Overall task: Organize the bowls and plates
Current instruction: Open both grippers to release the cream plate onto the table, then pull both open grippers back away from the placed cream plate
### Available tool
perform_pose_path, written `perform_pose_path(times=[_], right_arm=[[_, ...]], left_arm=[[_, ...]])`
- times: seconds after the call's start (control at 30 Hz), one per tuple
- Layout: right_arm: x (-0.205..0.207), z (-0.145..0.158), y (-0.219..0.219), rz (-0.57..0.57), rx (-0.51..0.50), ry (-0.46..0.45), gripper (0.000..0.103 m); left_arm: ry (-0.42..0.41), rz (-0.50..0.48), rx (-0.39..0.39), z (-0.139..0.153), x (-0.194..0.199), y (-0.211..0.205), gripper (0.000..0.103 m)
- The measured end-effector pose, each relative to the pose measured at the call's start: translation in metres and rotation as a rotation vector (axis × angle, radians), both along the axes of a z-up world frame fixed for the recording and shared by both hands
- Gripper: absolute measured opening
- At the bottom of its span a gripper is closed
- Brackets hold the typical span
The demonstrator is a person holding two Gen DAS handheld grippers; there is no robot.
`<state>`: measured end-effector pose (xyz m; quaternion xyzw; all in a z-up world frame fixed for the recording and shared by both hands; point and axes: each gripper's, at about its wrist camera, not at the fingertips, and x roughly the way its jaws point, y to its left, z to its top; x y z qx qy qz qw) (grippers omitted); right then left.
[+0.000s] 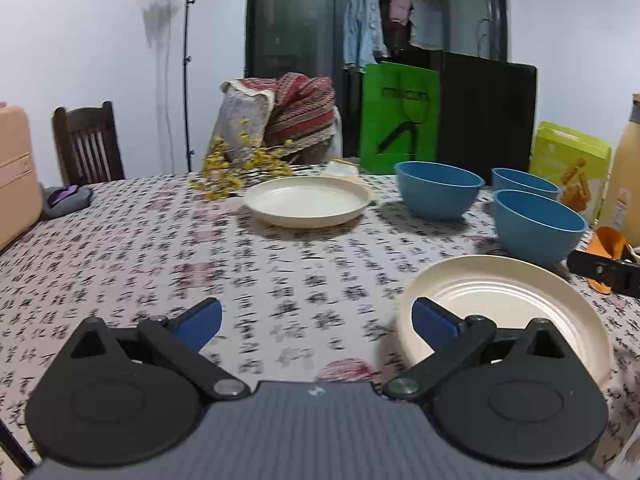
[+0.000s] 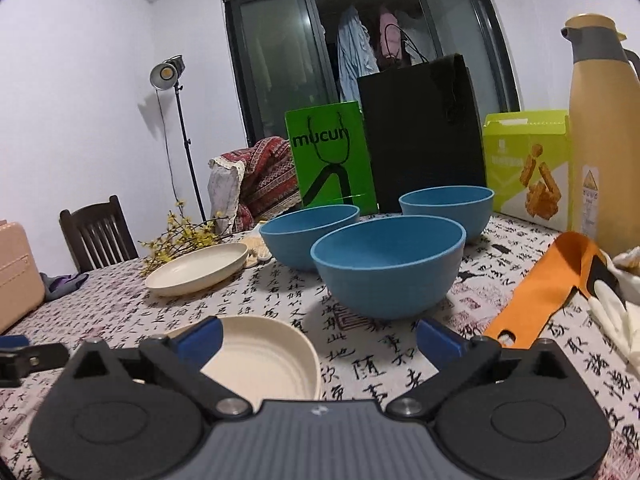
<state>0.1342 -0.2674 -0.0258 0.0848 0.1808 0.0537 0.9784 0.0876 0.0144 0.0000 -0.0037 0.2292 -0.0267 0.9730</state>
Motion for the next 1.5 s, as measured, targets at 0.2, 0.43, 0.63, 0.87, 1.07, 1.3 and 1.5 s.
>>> perform_pose_path(times=[0.2,0.43,0.63,0.87,1.07,1.3,1.5], right_arm=[[0.010,-0.009,-0.002,0.012,0.010,0.008,0.103],[0.013,-0.017,-0.005,0.013,0.043,0.029,0.103],[0.007,-0.017,-0.002,-0.005,0.029,0.002,0.103],[0.000,-0.016,0.006,-0.010,-0.026,-0.035,0.103],[-0.001,-0.015,0.009,-0.015,-0.044,-0.043,0.103],[-0.002,-0.015,0.011,-0.020,-0.053,-0.041,0.103],[-0.003,-0.015,0.011,-0.029,-0.054,-0.051,0.103]], left_arm=[[-0.009,0.059,0.020,-0.007,-0.003,0.035,0.103],[-0.027,0.089,0.017,-0.019,-0.007,0.053,0.103],[-0.041,0.092,0.009,-0.020,-0.007,0.052,0.103],[-0.025,0.102,-0.046,-0.021,-0.005,0.060,0.103],[-0.024,0.114,-0.048,-0.021,-0.004,0.060,0.103],[-0.029,0.120,-0.048,-0.021,-0.005,0.060,0.103],[-0.034,0.148,-0.050,-0.020,-0.006,0.062,0.103]])
